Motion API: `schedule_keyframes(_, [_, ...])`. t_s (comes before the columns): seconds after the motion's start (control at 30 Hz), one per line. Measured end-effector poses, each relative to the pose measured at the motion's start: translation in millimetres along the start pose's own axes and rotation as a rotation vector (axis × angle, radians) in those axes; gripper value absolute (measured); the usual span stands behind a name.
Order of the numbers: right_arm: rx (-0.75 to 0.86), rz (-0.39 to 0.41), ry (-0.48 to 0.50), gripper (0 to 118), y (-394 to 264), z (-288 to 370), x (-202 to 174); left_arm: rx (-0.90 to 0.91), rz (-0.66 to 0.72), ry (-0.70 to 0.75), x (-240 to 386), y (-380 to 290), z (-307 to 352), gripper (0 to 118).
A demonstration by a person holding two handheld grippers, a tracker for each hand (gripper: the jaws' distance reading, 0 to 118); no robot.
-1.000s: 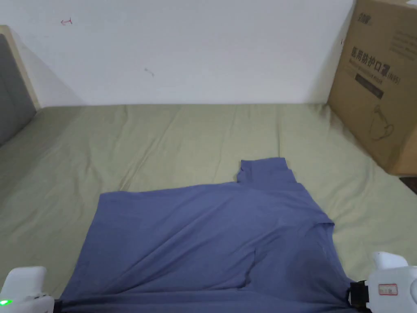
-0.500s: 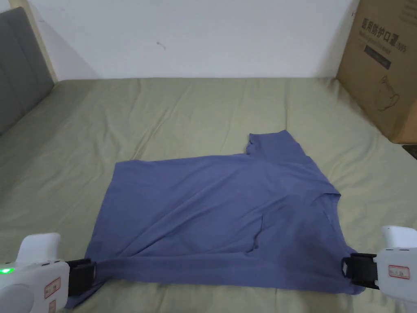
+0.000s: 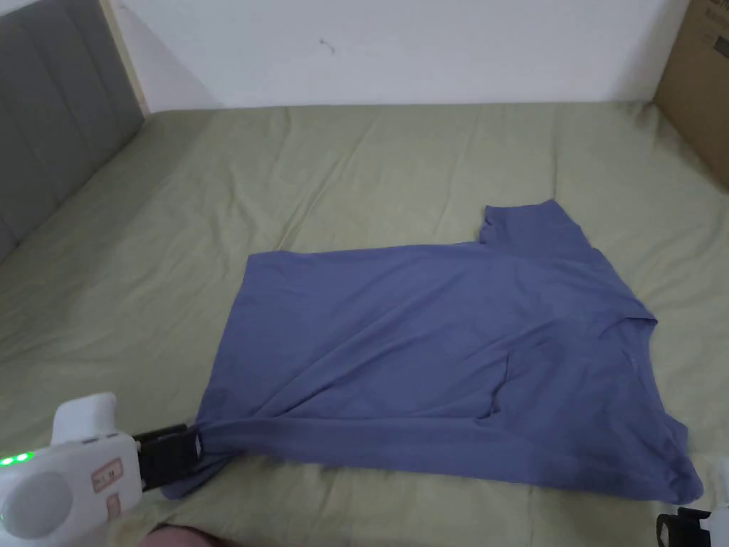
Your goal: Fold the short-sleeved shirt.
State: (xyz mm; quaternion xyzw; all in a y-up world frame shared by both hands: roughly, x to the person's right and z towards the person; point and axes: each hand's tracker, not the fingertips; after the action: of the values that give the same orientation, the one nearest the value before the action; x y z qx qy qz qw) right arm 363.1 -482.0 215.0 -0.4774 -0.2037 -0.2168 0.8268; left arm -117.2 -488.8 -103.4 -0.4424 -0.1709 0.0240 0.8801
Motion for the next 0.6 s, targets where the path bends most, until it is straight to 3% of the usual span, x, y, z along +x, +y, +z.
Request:
schedule_keyframes(0.07, [-0.019,-0.017,0.007,4,1.9,-5.9,1.8,0.002,0.015,-0.019,-2.6,10.5,-17.2,98])
schedule_keyframes(0.1, [-0.024,-0.018,0.009,4,2.7,-8.2,1.8,-0.032,0.02,-0.001,-2.9,12.7,-26.9,89])
schedule_keyframes(0.13, [-0.03,-0.02,0.009,4,2.7,-9.7,1.0,-0.085,0.024,0.017,-3.3,12.6,-34.4,69])
schedule_keyframes(0.17, [-0.034,-0.022,0.008,4,3.2,-11.1,0.4,-0.089,0.01,-0.005,-3.2,10.9,-39.4,26])
schedule_keyframes(0.2, [-0.036,-0.024,0.012,4,3.6,-12.5,0.2,-0.095,-0.013,-0.029,0.2,11.2,-46.3,1])
schedule_keyframes(0.27, [-0.046,-0.027,0.014,4,4.5,-14.6,-0.9,-0.153,-0.051,-0.025,6.1,6.6,-54.7,1])
schedule_keyframes(0.53, [0.006,-0.026,0.056,6,16.7,1.9,0.2,-0.097,-0.093,0.002,29.9,7.1,-24.7,1])
schedule_keyframes(0.57, [0.044,-0.033,0.059,29,21.9,5.1,2.4,-0.097,-0.098,0.004,31.9,7.8,-20.9,1])
schedule_keyframes(0.6, [0.068,-0.033,0.057,62,26.8,6.5,4.8,-0.093,-0.095,0.002,31.1,9.9,-18.9,1])
